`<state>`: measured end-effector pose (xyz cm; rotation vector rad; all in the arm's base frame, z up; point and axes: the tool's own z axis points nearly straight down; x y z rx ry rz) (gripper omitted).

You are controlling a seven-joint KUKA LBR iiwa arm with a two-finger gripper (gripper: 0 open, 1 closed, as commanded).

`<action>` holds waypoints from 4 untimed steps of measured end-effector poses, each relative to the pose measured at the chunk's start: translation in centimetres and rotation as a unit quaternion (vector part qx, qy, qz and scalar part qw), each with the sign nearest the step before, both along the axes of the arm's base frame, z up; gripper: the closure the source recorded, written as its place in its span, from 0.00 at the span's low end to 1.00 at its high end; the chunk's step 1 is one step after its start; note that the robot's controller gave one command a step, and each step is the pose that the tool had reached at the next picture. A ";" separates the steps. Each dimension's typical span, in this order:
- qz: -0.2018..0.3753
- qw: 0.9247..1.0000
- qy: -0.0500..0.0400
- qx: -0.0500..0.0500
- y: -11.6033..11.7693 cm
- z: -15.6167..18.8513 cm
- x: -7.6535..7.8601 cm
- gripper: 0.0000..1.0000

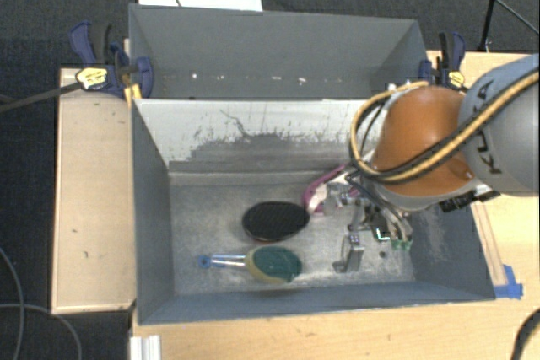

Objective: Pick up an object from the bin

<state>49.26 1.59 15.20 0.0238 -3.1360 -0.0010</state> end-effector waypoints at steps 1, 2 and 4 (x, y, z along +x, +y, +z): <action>0.002 1.000 -0.006 0.001 3.5 -1.1 6.6 0.00; -0.108 0.994 -0.002 0.000 3.0 -8.3 6.8 0.00; -0.113 0.994 -0.002 -0.002 -2.0 -8.2 4.2 1.00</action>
Offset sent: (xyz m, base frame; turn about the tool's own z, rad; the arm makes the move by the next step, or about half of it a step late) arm 0.0624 0.0330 -0.0109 0.0006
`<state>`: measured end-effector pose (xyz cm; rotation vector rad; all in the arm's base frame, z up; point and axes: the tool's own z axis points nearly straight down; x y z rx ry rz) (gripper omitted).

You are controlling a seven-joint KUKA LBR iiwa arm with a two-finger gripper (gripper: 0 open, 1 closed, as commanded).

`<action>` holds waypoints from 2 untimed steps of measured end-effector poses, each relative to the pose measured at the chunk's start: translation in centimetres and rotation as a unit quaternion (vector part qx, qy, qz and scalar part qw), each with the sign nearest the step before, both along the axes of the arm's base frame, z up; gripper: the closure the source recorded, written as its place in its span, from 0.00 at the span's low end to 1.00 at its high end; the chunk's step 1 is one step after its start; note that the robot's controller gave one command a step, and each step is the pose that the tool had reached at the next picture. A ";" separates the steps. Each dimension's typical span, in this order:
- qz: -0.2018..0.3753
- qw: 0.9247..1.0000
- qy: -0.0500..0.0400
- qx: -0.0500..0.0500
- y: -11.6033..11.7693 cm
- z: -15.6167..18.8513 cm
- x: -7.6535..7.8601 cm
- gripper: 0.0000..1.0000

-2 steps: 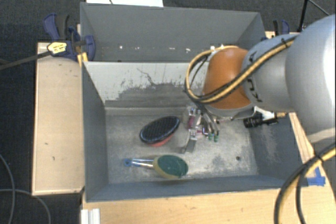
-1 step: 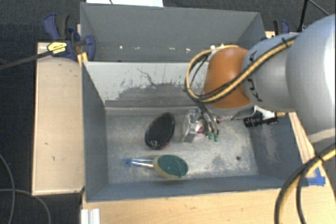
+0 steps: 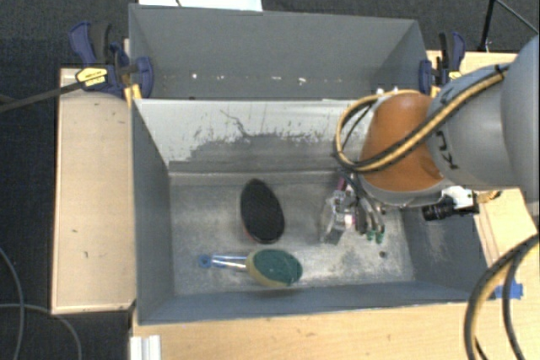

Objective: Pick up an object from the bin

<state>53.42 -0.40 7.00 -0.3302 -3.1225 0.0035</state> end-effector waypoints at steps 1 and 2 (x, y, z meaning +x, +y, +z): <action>0.002 1.000 -0.002 0.001 0.3 0.0 0.1 0.00; 0.051 0.999 0.000 0.000 -3.6 0.0 -3.2 0.00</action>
Offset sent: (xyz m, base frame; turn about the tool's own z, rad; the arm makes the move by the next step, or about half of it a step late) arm 0.0000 0.0000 0.0000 0.0000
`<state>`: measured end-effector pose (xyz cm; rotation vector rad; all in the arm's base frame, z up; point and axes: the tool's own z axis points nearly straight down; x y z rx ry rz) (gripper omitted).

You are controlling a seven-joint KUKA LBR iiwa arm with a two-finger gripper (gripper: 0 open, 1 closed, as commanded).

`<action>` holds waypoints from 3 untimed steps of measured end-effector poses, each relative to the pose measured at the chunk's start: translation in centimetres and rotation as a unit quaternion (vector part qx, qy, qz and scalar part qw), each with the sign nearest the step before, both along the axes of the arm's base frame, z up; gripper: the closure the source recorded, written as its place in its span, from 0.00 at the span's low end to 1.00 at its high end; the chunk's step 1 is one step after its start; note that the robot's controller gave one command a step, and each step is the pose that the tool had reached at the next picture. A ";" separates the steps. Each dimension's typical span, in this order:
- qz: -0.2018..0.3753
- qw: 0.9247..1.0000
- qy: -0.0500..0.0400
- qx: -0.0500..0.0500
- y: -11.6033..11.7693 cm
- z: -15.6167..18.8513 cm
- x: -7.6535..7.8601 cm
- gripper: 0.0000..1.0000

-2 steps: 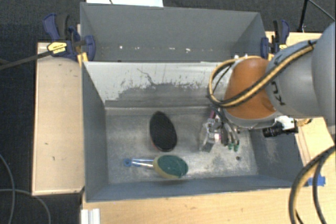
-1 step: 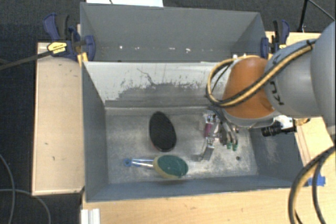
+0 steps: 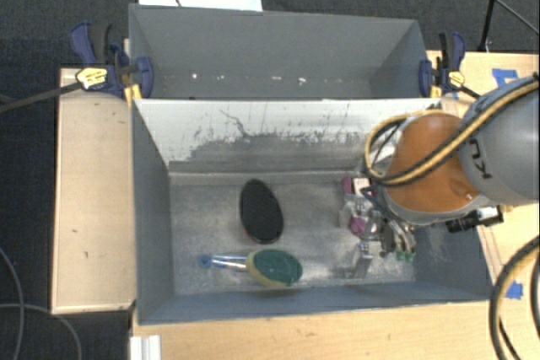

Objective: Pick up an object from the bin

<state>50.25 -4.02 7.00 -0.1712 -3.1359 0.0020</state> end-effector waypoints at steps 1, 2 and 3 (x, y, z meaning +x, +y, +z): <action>0.151 0.989 0.002 0.007 -8.4 -0.1 0.7 0.00; -0.001 1.000 0.011 0.002 -8.1 0.6 7.4 0.00; 0.076 0.997 -0.007 -0.001 -9.1 0.4 3.7 0.00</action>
Offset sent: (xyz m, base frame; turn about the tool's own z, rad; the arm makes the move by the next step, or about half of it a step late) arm 0.0078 -0.0907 0.0000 -0.2951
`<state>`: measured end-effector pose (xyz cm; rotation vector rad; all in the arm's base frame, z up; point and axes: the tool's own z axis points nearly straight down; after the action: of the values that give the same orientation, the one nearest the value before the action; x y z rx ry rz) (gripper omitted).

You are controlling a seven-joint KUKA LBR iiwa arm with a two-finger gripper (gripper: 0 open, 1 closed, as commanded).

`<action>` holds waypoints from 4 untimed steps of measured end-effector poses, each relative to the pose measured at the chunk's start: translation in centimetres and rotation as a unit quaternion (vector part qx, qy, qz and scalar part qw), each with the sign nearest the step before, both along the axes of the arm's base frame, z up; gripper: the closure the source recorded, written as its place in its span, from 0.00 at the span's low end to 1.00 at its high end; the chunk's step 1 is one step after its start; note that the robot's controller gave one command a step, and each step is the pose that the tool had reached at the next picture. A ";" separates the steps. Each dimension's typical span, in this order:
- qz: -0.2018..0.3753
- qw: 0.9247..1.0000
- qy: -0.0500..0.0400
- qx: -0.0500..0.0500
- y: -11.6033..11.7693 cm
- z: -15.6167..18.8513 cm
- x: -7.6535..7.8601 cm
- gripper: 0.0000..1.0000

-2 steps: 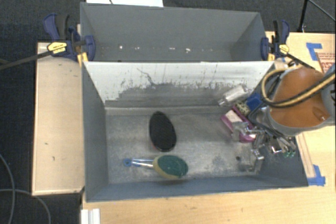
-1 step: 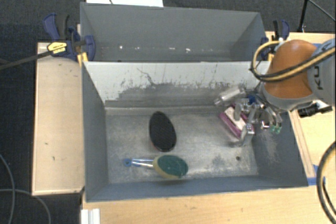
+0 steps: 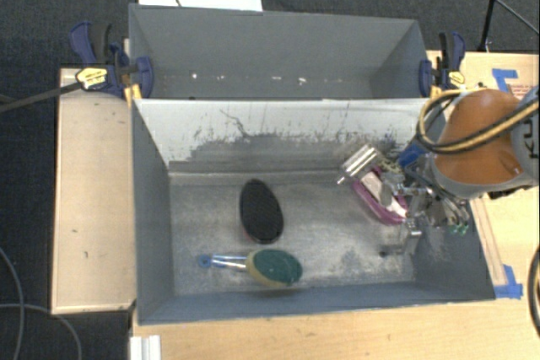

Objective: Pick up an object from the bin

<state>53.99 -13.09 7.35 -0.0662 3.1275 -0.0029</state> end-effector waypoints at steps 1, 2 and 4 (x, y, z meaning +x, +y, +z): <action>-0.087 0.996 0.012 0.000 3.8 -0.2 2.8 0.00; -0.242 0.970 0.007 0.004 0.8 -0.3 0.3 0.00; -0.326 0.945 0.002 0.004 3.2 -0.1 -0.4 1.00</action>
Offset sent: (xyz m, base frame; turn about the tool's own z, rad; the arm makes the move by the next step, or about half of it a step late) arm 0.0297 0.0405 -0.0035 0.1727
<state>53.61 -9.88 7.28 0.9577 2.9829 0.0015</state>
